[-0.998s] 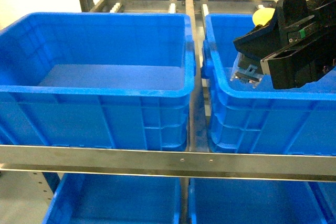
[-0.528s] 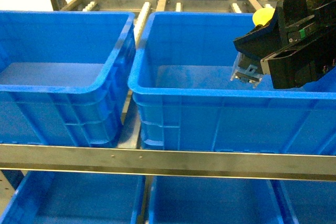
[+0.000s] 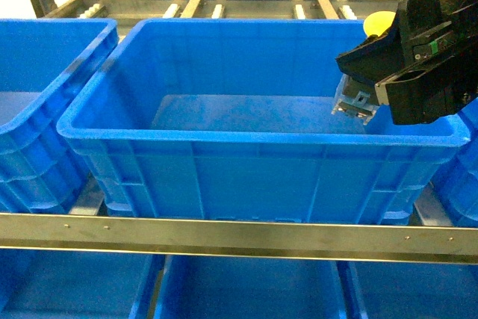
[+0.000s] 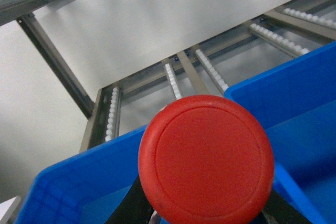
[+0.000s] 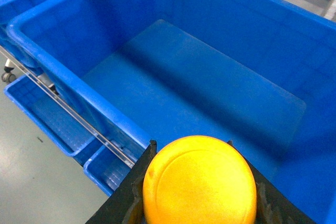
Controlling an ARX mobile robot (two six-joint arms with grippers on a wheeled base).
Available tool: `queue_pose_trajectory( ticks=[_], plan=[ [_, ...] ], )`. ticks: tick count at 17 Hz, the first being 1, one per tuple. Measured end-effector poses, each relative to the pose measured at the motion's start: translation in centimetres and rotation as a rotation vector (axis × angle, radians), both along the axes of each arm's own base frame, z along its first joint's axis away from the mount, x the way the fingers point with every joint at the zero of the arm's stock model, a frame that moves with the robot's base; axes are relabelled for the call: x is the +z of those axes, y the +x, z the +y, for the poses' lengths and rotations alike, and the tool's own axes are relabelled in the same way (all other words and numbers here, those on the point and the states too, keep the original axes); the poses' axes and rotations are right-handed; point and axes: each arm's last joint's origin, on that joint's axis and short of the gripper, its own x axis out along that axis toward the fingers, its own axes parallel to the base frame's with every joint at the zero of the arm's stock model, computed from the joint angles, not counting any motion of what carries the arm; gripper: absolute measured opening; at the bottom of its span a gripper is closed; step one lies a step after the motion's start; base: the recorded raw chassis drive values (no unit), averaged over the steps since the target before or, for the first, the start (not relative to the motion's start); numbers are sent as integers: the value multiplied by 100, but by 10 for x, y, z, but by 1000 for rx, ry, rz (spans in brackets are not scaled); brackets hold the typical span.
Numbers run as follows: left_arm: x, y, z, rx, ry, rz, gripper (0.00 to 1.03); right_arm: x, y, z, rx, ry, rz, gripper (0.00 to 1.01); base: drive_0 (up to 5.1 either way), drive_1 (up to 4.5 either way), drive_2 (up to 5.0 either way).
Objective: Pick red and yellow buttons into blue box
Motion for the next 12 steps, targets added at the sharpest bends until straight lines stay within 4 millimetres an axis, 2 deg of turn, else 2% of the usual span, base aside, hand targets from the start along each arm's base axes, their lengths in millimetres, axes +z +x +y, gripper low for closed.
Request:
queue_pose_trajectory(
  ticks=[3, 6, 8, 12],
  plan=[
    [0, 0, -1, -10, 0, 0, 23, 0, 1, -3, -11, -4, -2, 32, 0, 0, 0],
    [0, 0, 1, 4, 1, -2, 23, 0, 0, -1, 1, -2, -1, 32, 3, 301, -295],
    [0, 0, 1, 5, 0, 0, 23, 0, 0, 0, 1, -2, -2, 32, 245, 187, -475],
    [0, 0, -2, -13, 0, 0, 23, 0, 1, -2, -9, -4, -3, 32, -4, 26, -33]
  ],
)
